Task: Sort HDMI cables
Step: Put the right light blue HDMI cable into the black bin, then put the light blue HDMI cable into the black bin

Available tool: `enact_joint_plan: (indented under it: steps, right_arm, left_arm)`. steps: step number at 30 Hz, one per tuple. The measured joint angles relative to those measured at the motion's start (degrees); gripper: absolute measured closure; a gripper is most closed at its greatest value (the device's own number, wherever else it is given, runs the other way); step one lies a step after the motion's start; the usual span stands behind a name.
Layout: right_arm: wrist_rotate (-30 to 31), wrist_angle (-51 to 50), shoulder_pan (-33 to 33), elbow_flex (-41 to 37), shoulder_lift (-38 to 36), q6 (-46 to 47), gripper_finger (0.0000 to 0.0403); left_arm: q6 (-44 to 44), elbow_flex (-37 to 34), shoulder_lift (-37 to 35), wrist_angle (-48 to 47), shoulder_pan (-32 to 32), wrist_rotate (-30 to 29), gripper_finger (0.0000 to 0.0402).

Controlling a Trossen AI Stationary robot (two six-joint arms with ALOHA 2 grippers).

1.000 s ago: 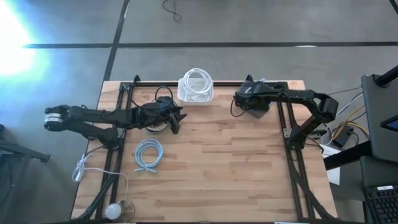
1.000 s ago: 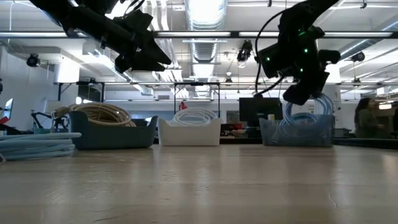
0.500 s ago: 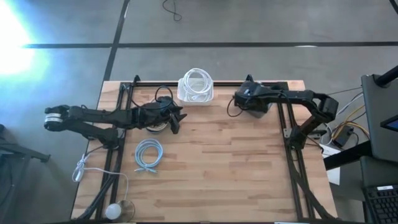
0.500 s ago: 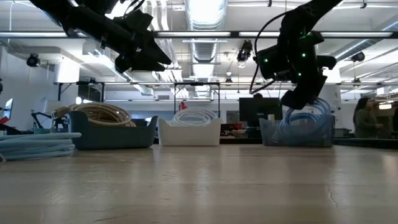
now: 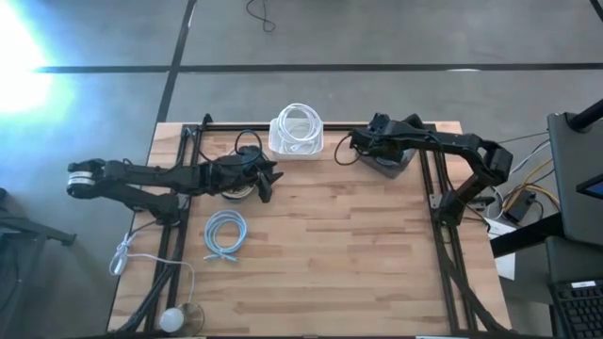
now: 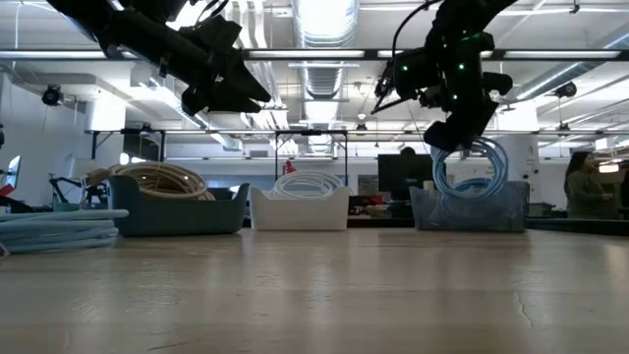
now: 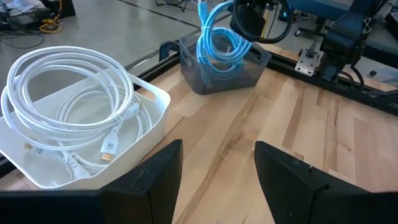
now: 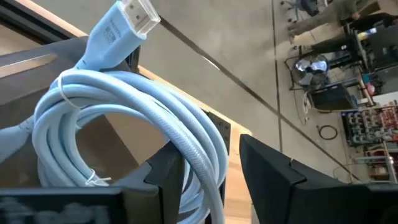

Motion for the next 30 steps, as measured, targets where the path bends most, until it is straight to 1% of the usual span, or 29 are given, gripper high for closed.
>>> enact_joint_plan:
  steps: [3, 8, 13, 18, 20, 24, 30]
  right_arm:
    - [-1.09, 0.1, 0.0, -0.15, 0.0, 0.03, 0.0248]
    - [-7.01, 0.02, -0.15, -2.32, 0.0, 0.03, 0.0238]
    - [-7.55, 0.0, -0.14, -5.61, 0.0, 0.01, 0.0232]
    - [-8.63, -0.01, -0.13, -7.46, 0.0, -4.82, 0.0233]
    - [-8.62, -0.04, -0.1, -7.52, 0.0, -6.27, 0.0235]
    - [-8.61, 0.21, 0.13, -6.19, 0.0, -6.37, 0.024]
    - [-9.99, 0.6, 2.47, -2.86, 0.0, -6.29, 0.0249]
  left_arm:
    - [-0.02, 0.0, 0.0, -0.01, 0.0, 0.0, 0.0197]
    - [-0.06, 0.0, 0.0, -0.04, 0.0, 0.02, 0.0197]
    - [-0.13, 0.0, 0.0, -0.04, 0.0, 0.02, 0.0197]
    - [-0.13, 0.0, 0.0, -0.02, 0.0, 0.02, 0.0197]
    - [-0.13, 0.0, 0.0, -0.02, 0.04, 0.02, 0.0197]
    - [-0.19, 0.0, 0.0, -0.02, 0.04, 0.02, 0.0197]
    - [-0.98, 0.0, 0.02, 0.11, 0.04, 0.4, 0.0197]
